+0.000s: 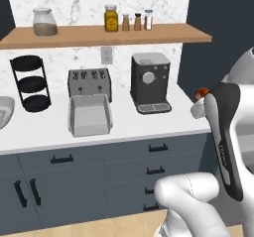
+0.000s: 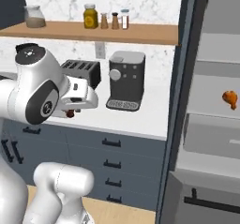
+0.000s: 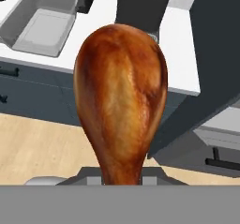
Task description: Place one garlic and one chicken drumstick in each tupperware on the nearby counter, to pack two identical lunches.
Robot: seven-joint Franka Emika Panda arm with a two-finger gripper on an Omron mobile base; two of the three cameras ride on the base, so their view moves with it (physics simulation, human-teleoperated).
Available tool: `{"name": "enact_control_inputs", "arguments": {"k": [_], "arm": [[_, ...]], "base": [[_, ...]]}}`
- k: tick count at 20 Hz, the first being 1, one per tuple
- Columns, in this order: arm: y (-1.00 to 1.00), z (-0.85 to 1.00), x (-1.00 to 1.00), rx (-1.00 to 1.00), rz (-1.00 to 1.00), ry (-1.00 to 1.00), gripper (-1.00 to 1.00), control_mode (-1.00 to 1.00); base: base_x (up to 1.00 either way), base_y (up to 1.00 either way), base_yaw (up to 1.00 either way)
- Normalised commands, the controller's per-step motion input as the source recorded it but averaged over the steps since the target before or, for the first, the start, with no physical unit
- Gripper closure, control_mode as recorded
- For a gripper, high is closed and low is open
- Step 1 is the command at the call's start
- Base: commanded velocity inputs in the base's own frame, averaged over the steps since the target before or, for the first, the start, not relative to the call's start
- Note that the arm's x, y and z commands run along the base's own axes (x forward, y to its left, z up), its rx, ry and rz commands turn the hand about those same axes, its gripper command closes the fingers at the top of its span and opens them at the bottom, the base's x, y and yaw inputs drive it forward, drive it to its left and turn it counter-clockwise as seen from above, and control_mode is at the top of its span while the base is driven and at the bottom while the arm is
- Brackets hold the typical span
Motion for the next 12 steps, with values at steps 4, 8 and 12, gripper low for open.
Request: {"name": "enact_control_inputs", "arguments": {"k": [4,8,12], "arm": [[0.0,0.0,0.0,0.0,0.0,0.0,1.0,1.0],[0.0,0.0,0.0,0.0,0.0,0.0,1.0,1.0],[0.0,0.0,0.0,0.0,0.0,0.0,1.0,1.0]], "base": [[0.27,1.0,0.0],[0.58,0.85,0.0],[0.64,0.17,0.0]]}}
